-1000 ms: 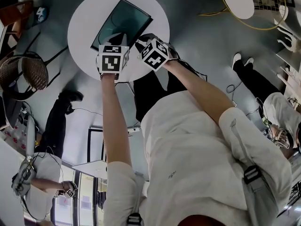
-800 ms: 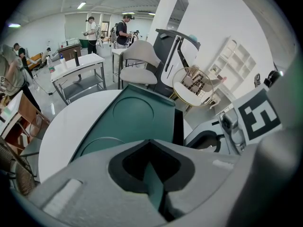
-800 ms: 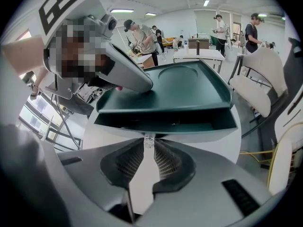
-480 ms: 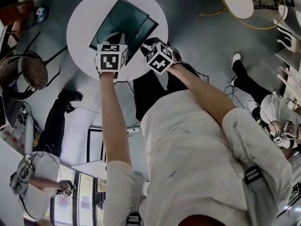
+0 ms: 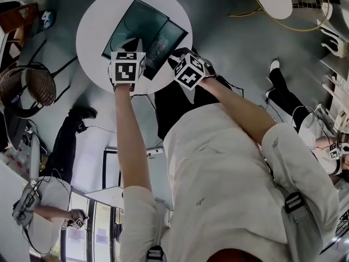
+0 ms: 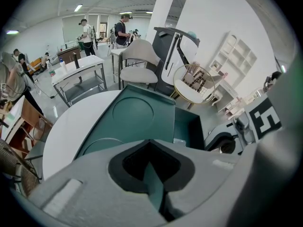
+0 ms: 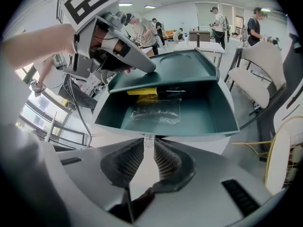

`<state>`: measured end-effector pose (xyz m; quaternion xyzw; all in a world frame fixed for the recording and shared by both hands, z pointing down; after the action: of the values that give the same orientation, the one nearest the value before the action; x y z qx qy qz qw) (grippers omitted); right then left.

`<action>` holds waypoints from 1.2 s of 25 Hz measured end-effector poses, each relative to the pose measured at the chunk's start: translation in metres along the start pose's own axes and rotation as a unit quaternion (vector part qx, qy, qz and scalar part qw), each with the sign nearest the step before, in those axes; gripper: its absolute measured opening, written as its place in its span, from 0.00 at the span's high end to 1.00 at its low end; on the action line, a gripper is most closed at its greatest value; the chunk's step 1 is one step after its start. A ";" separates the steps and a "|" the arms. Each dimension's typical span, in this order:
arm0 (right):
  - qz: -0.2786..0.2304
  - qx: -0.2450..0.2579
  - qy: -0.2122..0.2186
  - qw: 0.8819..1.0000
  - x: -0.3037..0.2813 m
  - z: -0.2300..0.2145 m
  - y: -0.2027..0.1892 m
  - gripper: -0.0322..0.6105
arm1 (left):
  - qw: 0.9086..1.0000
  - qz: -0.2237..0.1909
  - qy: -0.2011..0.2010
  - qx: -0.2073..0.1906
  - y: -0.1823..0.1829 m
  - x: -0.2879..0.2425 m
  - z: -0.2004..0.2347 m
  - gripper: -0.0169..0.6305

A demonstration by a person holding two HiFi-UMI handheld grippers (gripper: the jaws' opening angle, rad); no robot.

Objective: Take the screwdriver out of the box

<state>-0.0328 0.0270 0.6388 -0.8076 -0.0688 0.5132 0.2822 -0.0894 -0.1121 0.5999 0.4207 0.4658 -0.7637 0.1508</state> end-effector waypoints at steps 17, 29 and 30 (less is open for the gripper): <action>0.006 0.008 0.009 1.000 0.021 0.003 -0.033 0.84 | 1.000 0.000 0.018 -0.001 -0.001 -0.002 -0.006 0.96; 0.001 0.008 0.013 1.000 0.030 0.004 -0.038 0.82 | 0.999 -0.002 0.035 -0.006 -0.001 -0.002 -0.009 0.96; -0.001 0.009 0.014 1.000 0.033 0.003 -0.039 0.82 | 0.999 -0.001 0.036 -0.006 -0.001 -0.002 -0.011 0.96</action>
<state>-0.0134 0.0741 0.6323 -0.8120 -0.0609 0.5025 0.2905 -0.0833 -0.1031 0.5996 0.4463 0.4761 -0.7455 0.1357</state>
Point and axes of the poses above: the fingertips, and each gripper's own axes: x backward along the fingers, z to its left, y out of its top, the point moved 4 cm from there along x, backward along the fingers, and after that the axes turned 13 degrees about -z, right-handed, at the moved point
